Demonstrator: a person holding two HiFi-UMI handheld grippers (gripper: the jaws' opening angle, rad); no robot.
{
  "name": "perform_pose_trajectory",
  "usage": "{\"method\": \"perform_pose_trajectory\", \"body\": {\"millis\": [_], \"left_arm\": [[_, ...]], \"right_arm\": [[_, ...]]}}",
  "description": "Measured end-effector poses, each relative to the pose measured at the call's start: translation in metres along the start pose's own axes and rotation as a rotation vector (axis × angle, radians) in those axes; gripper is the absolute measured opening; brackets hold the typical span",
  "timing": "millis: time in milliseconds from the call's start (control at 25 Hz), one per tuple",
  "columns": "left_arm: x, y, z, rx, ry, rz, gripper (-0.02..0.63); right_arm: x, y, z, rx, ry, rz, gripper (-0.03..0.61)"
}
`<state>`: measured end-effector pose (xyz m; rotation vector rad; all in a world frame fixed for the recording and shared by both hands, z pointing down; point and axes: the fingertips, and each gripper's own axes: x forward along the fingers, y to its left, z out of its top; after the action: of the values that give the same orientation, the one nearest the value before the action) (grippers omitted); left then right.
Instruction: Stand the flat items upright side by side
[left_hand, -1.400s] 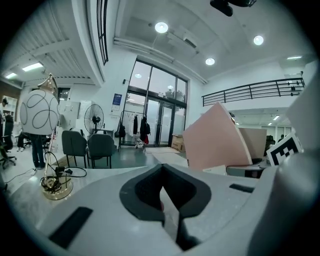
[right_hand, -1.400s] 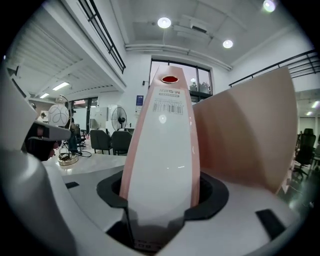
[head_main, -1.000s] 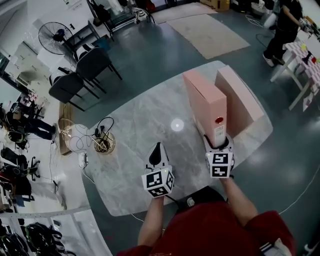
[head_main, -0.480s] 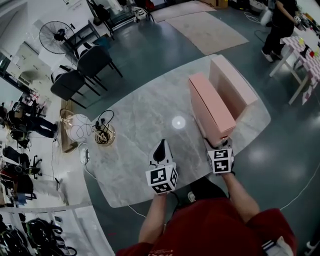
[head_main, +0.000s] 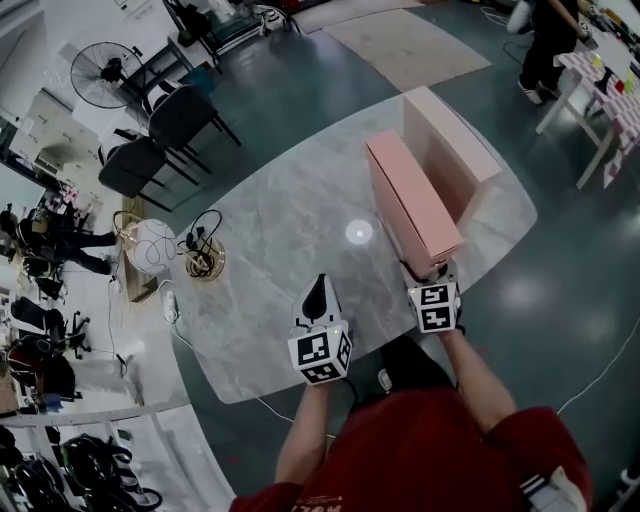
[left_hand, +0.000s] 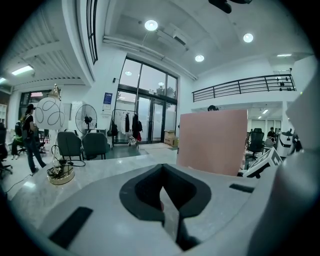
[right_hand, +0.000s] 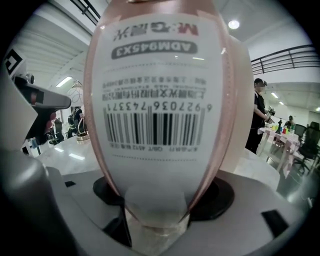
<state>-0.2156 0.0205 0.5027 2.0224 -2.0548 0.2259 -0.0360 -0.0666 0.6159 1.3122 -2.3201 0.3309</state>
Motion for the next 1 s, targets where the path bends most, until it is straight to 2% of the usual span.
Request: {"method": "perform_pose_trajectory", "body": {"millis": [240, 480, 1000], "left_arm": [[-0.006, -0.003, -0.003, 0.001, -0.003, 0.001, 0.005], [-0.007, -0.007, -0.002, -0.022, -0.015, -0.006, 0.005], [0.004, -0.015, -0.005, -0.026, 0.003, -0.031, 0.005]], "right_arm": [[-0.026, 0.0, 0.019, -0.013, -0.081, 0.013, 0.33], [-0.063, -0.004, 0.058, -0.086, -0.19, 0.003, 0.33], [-0.07, -0.01, 0.069, -0.091, -0.23, -0.008, 0.285]]}}
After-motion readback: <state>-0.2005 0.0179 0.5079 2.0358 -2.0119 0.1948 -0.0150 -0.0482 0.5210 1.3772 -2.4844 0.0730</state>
